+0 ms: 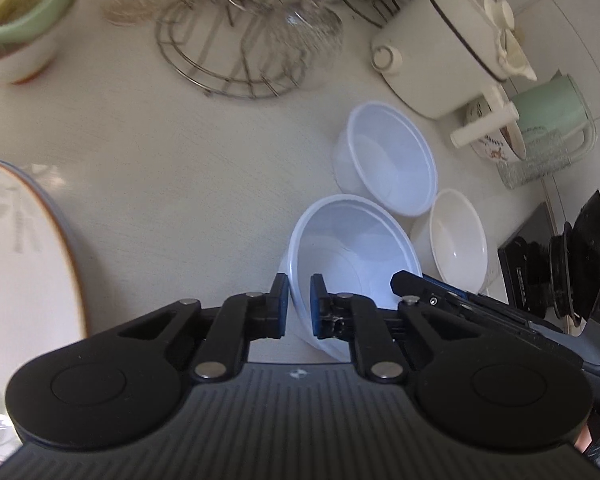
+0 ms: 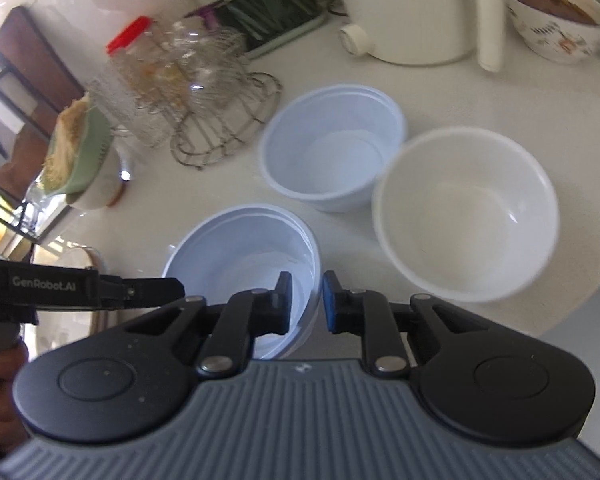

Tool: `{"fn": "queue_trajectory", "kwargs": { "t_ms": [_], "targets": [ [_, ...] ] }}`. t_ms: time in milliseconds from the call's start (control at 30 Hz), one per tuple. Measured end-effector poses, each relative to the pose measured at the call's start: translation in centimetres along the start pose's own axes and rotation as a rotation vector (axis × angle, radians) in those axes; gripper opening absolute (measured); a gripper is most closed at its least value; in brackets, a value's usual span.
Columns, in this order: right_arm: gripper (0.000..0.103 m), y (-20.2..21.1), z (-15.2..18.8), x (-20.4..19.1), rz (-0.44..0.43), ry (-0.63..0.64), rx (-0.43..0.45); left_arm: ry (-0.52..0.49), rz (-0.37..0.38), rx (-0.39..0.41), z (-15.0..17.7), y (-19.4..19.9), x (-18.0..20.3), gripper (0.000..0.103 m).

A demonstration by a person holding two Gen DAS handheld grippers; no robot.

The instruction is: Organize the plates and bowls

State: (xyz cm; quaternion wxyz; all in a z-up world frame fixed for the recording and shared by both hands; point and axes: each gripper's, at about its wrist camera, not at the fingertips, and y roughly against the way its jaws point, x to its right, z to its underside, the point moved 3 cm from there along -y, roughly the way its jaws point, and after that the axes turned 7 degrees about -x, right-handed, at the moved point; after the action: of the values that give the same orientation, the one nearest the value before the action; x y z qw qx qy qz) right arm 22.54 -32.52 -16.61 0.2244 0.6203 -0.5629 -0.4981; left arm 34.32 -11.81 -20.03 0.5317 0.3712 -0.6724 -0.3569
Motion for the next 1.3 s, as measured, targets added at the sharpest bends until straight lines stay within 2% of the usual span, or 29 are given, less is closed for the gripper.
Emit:
{"fn": "queue_trajectory", "kwargs": {
  "t_ms": [267, 433, 667, 933, 967, 1000, 1033, 1133, 1300],
  "targets": [
    [0.019, -1.3, -0.7, -4.1, -0.036, 0.093, -0.022, 0.063, -0.043, 0.038, -0.2, 2.6, -3.5, 0.013],
    [0.019, -2.3, -0.2, -5.9, -0.032, 0.142, -0.041, 0.055, -0.076, 0.049, 0.2, 3.3, -5.0, 0.013],
    [0.020, -3.1, 0.4, -6.5, -0.025, 0.143, -0.051, 0.056, -0.075, 0.060, 0.7, 3.5, -5.9, 0.014],
    [0.023, -2.2, 0.5, -8.0, -0.007, 0.167, -0.011, 0.019, -0.100, 0.082, 1.3, 5.4, -5.6, 0.015],
    [0.028, -1.9, 0.5, -8.2, -0.006, 0.166, 0.005, 0.019, -0.100, 0.085, 1.2, 5.7, -5.6, 0.015],
    [0.040, -1.5, 0.5, -8.3, 0.001, 0.165, 0.019, 0.018, -0.104, 0.090, 1.2, 6.1, -5.7, 0.015],
    [0.045, -1.1, 0.4, -8.4, 0.004, 0.162, 0.033, 0.013, -0.106, 0.096, 1.2, 6.5, -5.6, 0.016],
    [0.043, 0.2, 0.4, -8.6, 0.005, 0.145, 0.077, -0.001, -0.112, 0.106, 1.2, 7.6, -5.6, 0.020],
    [0.043, 2.7, 0.1, -8.7, 0.030, 0.121, 0.148, -0.062, -0.120, 0.140, 1.4, 9.5, -4.7, 0.020]
  ]
}}
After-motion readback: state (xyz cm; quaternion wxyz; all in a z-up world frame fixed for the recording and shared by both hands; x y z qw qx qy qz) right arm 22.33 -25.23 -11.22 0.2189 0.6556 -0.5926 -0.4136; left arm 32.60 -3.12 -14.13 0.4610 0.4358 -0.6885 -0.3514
